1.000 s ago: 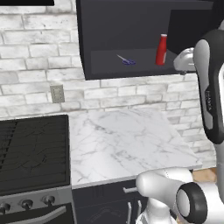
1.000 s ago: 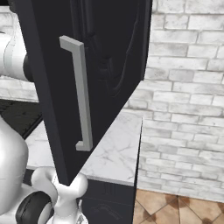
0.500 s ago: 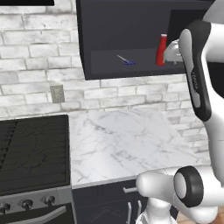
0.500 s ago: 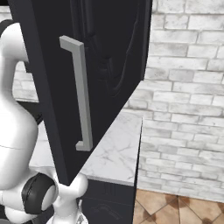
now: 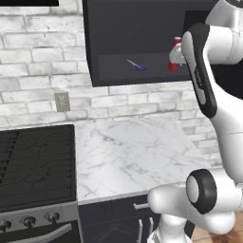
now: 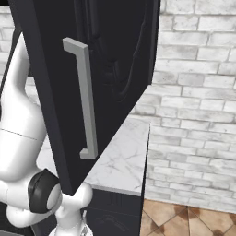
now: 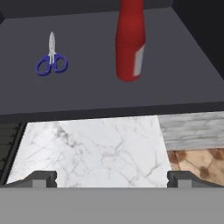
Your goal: The dining table condiment station is running low on ketchup. Refill the condiment station by opening the cabinet and taking the ketchup from the cabinet and placing it on the dining table.
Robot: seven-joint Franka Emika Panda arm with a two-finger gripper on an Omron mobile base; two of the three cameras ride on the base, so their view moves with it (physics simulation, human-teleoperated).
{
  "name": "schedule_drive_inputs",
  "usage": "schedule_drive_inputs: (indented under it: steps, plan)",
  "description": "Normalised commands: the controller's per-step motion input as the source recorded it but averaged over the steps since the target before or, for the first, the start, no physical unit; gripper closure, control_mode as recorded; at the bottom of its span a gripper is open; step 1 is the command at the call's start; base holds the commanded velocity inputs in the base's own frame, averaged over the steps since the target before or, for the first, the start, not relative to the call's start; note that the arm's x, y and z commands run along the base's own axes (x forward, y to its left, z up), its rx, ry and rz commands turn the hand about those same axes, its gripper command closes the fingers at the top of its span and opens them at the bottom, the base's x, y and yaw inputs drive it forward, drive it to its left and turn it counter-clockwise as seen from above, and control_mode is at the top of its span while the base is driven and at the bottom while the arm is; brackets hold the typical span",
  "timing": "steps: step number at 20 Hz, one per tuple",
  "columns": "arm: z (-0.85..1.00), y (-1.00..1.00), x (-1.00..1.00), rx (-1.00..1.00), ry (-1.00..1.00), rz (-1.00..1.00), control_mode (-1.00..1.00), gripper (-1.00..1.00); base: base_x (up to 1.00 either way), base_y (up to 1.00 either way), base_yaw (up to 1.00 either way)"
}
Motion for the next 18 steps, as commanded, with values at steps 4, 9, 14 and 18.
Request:
schedule_drive_inputs:
  steps: [4,9,14,18]
  plan:
    - [-0.02,-0.14,0.41,0.00,-0.02,0.00,-1.00,-1.00,0.00,0.00,0.00]
    - [0.00,-0.20,0.37,0.00,-0.01,0.00,-1.00,-1.00,0.00,0.00,0.00]
    - [-0.02,0.00,0.40,0.00,0.00,0.00,-1.00,-1.00,0.00,0.00,0.00]
    - [-0.14,0.00,0.37,0.00,0.00,0.00,-1.00,-1.00,0.00,0.00,0.00]
